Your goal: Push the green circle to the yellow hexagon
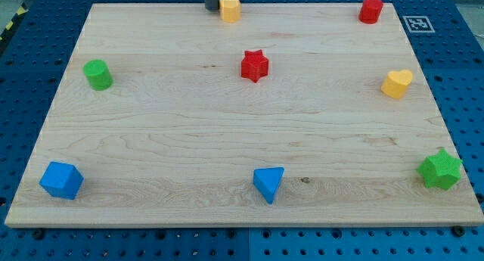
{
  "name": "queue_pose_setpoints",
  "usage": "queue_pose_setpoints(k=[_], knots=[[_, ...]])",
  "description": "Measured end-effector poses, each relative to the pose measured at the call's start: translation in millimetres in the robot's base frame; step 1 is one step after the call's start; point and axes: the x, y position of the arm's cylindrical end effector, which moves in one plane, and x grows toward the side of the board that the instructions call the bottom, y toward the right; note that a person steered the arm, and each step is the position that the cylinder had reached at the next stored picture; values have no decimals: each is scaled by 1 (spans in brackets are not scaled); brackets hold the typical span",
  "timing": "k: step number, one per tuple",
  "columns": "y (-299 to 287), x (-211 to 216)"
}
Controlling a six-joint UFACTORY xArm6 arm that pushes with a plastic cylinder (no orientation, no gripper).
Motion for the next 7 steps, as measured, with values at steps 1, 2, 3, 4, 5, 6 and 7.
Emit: queue_pose_setpoints(k=[1,2,3,4,5,6,7], knots=[[-8,21],[-32,38],[-60,84],[-118,105],[-184,107],[-223,139],[-239,195]])
